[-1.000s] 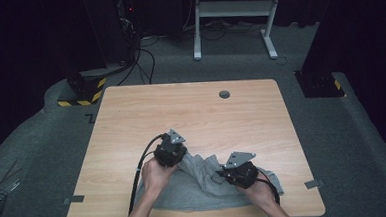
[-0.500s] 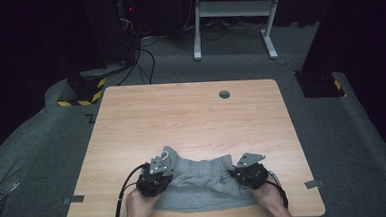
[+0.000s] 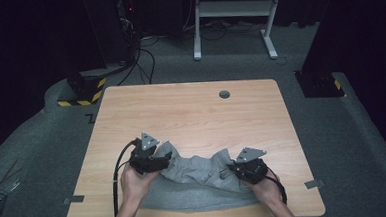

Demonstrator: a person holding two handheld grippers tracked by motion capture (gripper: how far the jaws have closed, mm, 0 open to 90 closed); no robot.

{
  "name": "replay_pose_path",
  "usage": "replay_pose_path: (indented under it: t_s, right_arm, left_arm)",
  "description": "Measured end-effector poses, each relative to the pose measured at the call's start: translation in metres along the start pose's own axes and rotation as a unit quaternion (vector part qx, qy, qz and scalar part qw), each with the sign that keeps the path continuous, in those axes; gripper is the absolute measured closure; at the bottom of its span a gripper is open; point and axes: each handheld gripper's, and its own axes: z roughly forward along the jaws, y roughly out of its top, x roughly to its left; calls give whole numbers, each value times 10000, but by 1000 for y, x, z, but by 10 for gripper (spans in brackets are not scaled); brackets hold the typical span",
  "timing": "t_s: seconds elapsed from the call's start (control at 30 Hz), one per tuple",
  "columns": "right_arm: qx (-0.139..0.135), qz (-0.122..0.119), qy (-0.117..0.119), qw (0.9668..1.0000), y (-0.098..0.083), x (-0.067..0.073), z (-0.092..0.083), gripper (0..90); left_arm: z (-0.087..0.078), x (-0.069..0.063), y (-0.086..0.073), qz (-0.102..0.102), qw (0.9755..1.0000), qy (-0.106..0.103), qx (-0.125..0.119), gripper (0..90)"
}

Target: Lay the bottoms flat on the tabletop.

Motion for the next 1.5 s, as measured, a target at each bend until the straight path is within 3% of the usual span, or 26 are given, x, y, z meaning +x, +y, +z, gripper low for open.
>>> replay_pose_path:
  t_s: [0.07, 0.13, 0.23, 0.27, 0.37, 0.43, 0.5, 0.57, 0.6, 0.67, 0.77, 0.83, 0.87, 0.9, 1.0, 1.1, 1.2, 1.23, 1.3, 1.4, 1.5]
  right_arm:
    - [-17, 20, 28, 10000, 0, -1, 0, 796]
    - [1, 89, 131, 9999, 0, -1, 1, 723]
    - [282, 2, 292, 9992, -1, -2, 7, 652]
    - [343, -88, 320, 9989, -1, -1, 10, 658]
    - [391, -127, 512, 9978, -1, -3, 13, 797]
    - [360, -154, 447, 9982, 2, -6, 10, 824]
    - [231, -141, 317, 9991, 6, -11, 3, 831]
    - [28, -107, 120, 9999, 12, -20, -8, 834]
    - [-84, -75, 18, 9999, 16, -24, -15, 834]
    - [-455, -19, -362, 9983, 25, -35, -32, 833]
    - [-877, 112, -702, 9936, 32, -46, -48, 831]
    - [-922, 226, -885, 9915, 35, -56, -49, 829]
    - [-843, 264, -891, 9921, 35, -58, -46, 829]
    - [-589, 262, -868, 9941, 35, -62, -35, 829]
    - [-296, 202, -863, 9956, 34, -63, -19, 831]
    - [-291, 357, -863, 9952, 39, -72, -12, 831]
    - [-313, 455, -1058, 9929, 53, -88, -4, 830]
    - [-308, 554, -1119, 9917, 56, -93, -1, 819]
    - [-8, 918, -1245, 9880, 61, -109, 14, 685]
    - [333, 1334, -1127, 9841, 55, -120, 26, 549]
    - [188, 1317, -1034, 9857, 45, -111, 20, 523]
  left_arm:
    - [14, 3, 2, -12, 9997, -2, 247, 318]
    - [27, 4, 0, -34, 9990, -67, 439, 338]
    - [38, 2, -4, 80, 9977, -257, 629, 495]
    - [38, 1, -5, 141, 9970, -318, 693, 547]
    - [35, 5, -5, 150, 9954, -510, 794, 757]
    - [30, 10, -5, 165, 9951, -519, 821, 819]
    - [22, 15, -3, 186, 9971, -390, 621, 830]
    - [11, 19, -2, 105, 9992, -297, 229, 833]
    - [4, 21, -1, 90, 9997, -219, -82, 833]
    - [-7, 24, 0, 42, 9986, -45, -527, 832]
    - [-15, 29, 0, -110, 9944, 86, -1045, 830]
    - [-10, 30, 1, -135, 9951, 66, -976, 826]
    - [-1, 27, 1, -9, 9970, 115, -764, 825]
    - [5, 25, 0, 99, 9978, 144, -642, 826]
    - [17, 21, -3, 158, 9983, 151, -543, 827]
    - [23, 28, 2, -26, 9974, 187, -689, 827]
    - [30, 36, 10, -244, 9943, 392, -956, 803]
    - [35, 39, 13, -411, 9931, 465, -991, 768]
    - [43, 42, 15, -699, 9929, 463, -839, 612]
    - [45, 38, 9, -680, 9934, 529, -755, 494]
    - [39, 37, -3, -654, 9944, 488, -675, 460]
